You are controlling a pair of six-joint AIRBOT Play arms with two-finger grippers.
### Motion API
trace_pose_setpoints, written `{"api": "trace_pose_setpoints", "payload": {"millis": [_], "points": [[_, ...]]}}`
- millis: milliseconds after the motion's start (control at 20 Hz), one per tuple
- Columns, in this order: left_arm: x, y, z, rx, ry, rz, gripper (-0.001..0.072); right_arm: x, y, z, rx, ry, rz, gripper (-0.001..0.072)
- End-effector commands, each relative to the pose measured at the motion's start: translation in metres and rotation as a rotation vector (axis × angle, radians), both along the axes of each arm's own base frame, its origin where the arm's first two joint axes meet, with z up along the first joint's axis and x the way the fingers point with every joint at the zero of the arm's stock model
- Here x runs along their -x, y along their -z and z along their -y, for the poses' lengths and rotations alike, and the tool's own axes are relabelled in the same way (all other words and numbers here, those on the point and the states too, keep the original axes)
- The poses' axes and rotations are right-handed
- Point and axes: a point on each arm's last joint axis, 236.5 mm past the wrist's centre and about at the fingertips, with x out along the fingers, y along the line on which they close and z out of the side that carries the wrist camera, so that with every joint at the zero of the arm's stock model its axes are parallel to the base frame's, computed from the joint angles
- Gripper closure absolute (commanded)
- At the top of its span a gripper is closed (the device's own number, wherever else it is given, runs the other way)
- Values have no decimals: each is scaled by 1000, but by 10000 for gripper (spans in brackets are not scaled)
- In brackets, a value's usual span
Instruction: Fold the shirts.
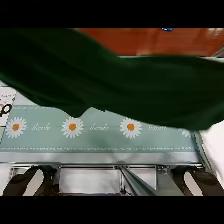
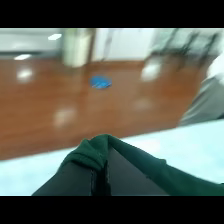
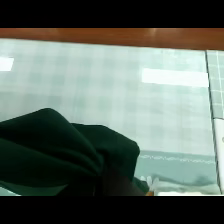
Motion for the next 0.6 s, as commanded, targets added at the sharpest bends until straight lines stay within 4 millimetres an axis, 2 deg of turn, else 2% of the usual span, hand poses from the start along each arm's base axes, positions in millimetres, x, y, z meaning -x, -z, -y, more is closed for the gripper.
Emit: {"api": "trace_pose_setpoints", "payload": {"millis": [0,50,150,250,400,450,550], "points": [[53,16,-44,-122,-203,-12,686,16,22,0,-7,12,-34,682],[67,24,-56,-115,-248,-34,686,17,29,-1,-13,15,-52,682],[81,49,-71,-106,-300,-118,687,12,44,-1,-28,16,-96,682],[74,81,-72,-102,-305,-213,686,-4,61,0,-51,24,-122,682],[32,150,-78,-115,-337,-417,686,-37,98,-12,-106,-31,-195,682],[14,174,-80,-114,-350,-479,686,-52,111,-14,-121,-45,-220,682],[-35,215,-76,-110,-343,-543,686,-89,136,-14,-139,-70,-259,682]]}}
